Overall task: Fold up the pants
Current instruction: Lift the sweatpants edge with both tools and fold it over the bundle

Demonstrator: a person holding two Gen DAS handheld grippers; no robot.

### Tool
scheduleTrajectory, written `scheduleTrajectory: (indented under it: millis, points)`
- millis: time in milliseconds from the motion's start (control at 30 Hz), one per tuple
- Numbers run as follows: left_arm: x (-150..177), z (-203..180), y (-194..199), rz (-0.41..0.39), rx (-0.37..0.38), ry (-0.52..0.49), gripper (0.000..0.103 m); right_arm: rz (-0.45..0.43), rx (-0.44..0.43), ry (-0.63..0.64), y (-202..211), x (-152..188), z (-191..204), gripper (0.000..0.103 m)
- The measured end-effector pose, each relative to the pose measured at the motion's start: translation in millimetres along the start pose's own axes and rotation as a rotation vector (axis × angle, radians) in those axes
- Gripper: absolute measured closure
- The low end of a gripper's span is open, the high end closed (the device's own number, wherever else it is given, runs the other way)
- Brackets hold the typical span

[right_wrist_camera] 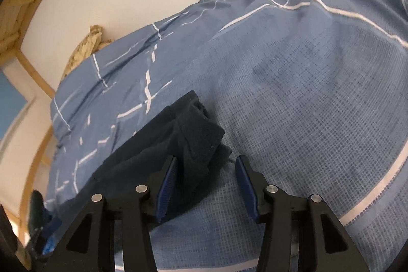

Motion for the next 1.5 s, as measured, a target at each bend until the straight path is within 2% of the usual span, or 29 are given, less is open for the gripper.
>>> scheduleTrajectory:
  millis: [133, 267, 333, 533, 667, 867, 1067, 1267, 1500]
  points:
    - [-6, 6, -9, 0.010, 0.011, 0.069, 0.015, -0.003, -0.006, 0.002, -2, -1, 2, 0.056]
    - [-12, 11, -18, 0.022, 0.044, 0.138, 0.015, -0.002, 0.001, 0.026, -5, -1, 5, 0.062]
    - [-16, 12, -20, 0.016, 0.050, 0.145, 0.015, -0.003, 0.005, 0.037, -6, -1, 6, 0.064]
    - [-24, 11, -21, 0.000, 0.055, 0.144, 0.015, 0.004, -0.010, 0.074, -10, 0, 14, 0.081]
    - [-25, 21, -11, -0.017, 0.050, 0.149, 0.015, -0.043, 0.004, 0.140, 6, -5, 27, 0.084]
    - [-20, 59, 26, -0.044, -0.010, 0.146, 0.015, -0.181, 0.016, 0.311, 57, -25, 88, 0.084]
    - [-12, 121, 73, -0.060, -0.063, 0.193, 0.015, -0.240, 0.002, 0.476, 91, -19, 168, 0.084]
    - [15, 190, 110, -0.064, -0.110, 0.264, 0.015, -0.247, -0.042, 0.632, 103, 19, 256, 0.084]
    - [66, 246, 120, -0.030, -0.146, 0.320, 0.015, -0.205, -0.098, 0.771, 93, 82, 333, 0.084]
Point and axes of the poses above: each gripper's, at about its wrist camera, not at the fingertips, and y roughly against the way its jaws point, z to its left, x to its underside, the point moved 10 cm from there along -y, roughly the way its jaws point, and after that the axes turned 6 degrees about x, right-handed, at the moved point
